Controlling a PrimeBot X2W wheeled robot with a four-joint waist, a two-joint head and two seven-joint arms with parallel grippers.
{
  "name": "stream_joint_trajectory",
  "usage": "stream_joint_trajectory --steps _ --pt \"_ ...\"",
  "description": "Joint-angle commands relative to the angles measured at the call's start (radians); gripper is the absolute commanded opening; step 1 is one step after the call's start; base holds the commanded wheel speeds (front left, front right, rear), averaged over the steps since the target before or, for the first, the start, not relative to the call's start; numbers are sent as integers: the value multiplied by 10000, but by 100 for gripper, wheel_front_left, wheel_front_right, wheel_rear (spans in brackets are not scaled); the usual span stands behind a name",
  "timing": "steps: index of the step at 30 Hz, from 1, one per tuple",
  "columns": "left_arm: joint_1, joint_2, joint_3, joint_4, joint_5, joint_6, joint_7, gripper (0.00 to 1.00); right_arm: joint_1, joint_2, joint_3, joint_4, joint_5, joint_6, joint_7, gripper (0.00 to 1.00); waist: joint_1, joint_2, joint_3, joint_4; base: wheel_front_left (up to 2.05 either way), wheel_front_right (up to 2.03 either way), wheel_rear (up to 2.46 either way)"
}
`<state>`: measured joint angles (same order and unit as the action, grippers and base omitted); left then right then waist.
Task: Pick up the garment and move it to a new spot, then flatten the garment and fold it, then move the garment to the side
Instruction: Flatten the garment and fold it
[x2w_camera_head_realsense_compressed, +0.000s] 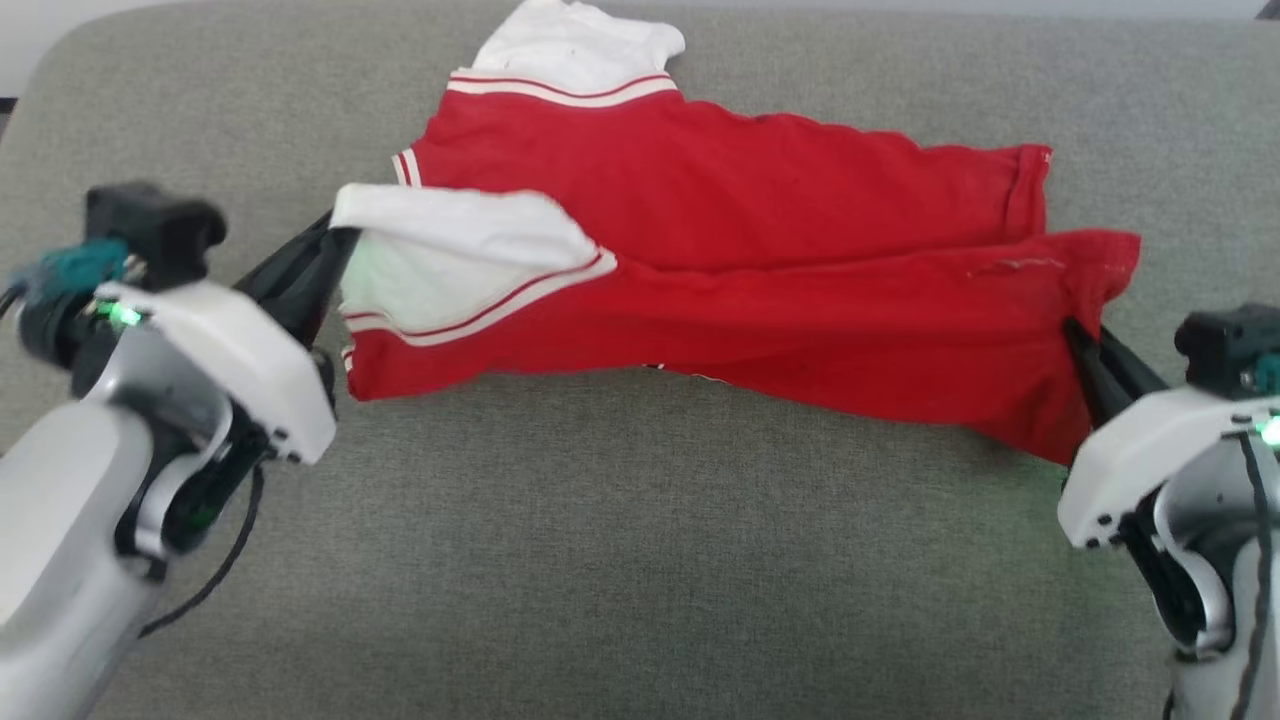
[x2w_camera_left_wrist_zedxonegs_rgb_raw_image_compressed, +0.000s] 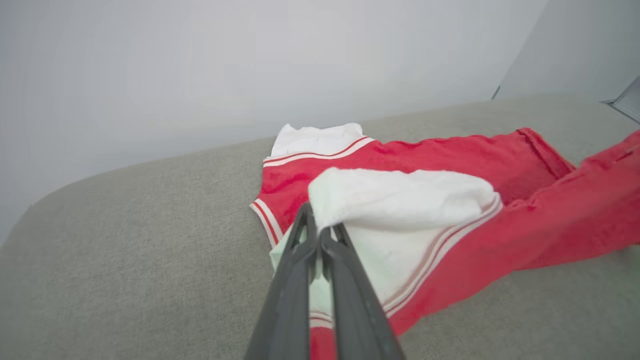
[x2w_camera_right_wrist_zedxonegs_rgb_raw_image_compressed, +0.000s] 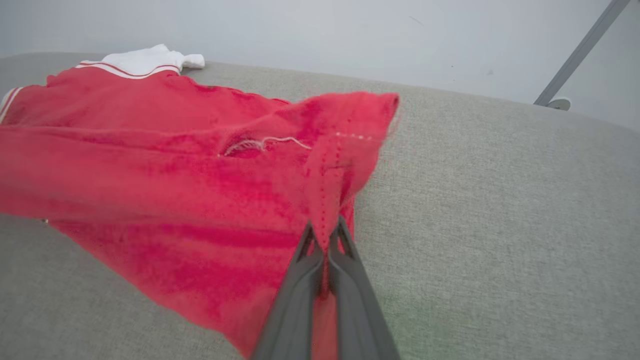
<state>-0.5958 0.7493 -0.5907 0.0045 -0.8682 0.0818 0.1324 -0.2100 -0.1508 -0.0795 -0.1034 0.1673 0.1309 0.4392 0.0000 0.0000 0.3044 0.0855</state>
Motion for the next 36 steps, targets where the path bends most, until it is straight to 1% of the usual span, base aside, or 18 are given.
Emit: stream_joint_trajectory --steps 1,5,8,12,16,17,18,19,20,21,22,26,32,36 --pt "-394 -221 -155 485 46 -269 99 0 -270 17 -30 271 -11 -4 -10 0 0 0 127 -41 0 0 0" --pt "-1263 -842 -525 2205 40 -960 319 0 -804 7 80 1087 -99 -4 81 0 0 0 363 -97 0 0 0" --pt "-1734 -1330 -744 3463 -43 -1368 437 0 -1162 108 180 1599 -69 -4 127 0 0 0 523 -139 0 0 0" --pt "-2236 -1798 -1011 5007 -144 -1750 544 0 -1562 221 379 2292 114 -4 444 0 0 0 722 -211 0 0 0" --pt "-2647 -2224 -1209 6329 -423 -1977 809 0 -1998 246 596 3036 294 -4 1026 0 0 0 842 -281 0 0 0" --pt "-2768 -2297 -1286 6606 -427 -2032 849 0 -2103 222 665 3180 325 -4 1134 16 0 0 861 -289 0 0 0" --pt "-2956 -2407 -1430 7073 -525 -2070 911 2 -2298 246 765 3438 490 -4 1372 48 0 0 865 -297 0 0 0" --pt "-3061 -2427 -1491 7241 -555 -2097 900 24 -2378 183 877 3474 526 -2 1477 100 0 0 850 -302 0 0 0" --pt "-3146 -2427 -1527 7335 -593 -2108 861 42 -2436 151 907 3471 582 -2 1544 100 0 0 829 -308 0 0 0" --pt "-3222 -2421 -1556 7404 -661 -2117 793 76 -2476 136 932 3460 664 -2 1660 100 0 0 801 -312 0 0 0" --pt "-3264 -2401 -1605 7406 -709 -2117 794 100 -2488 105 953 3394 717 -2 1777 100 0 0 768 -310 0 0 0" --pt "-3327 -2188 -1726 7104 -948 -2117 745 100 -2424 -41 923 2928 880 -4 2035 100 0 0 662 -321 0 0 0" --pt "-3089 -1377 -1699 6122 -1183 -2110 864 100 -2045 -187 574 1449 1024 -2 2010 100 0 0 487 -367 0 0 0" --pt "-2578 -756 -1532 4997 -1410 -1691 1104 100 -1699 59 224 423 902 -2 1687 100 0 0 435 -463 0 0 0"
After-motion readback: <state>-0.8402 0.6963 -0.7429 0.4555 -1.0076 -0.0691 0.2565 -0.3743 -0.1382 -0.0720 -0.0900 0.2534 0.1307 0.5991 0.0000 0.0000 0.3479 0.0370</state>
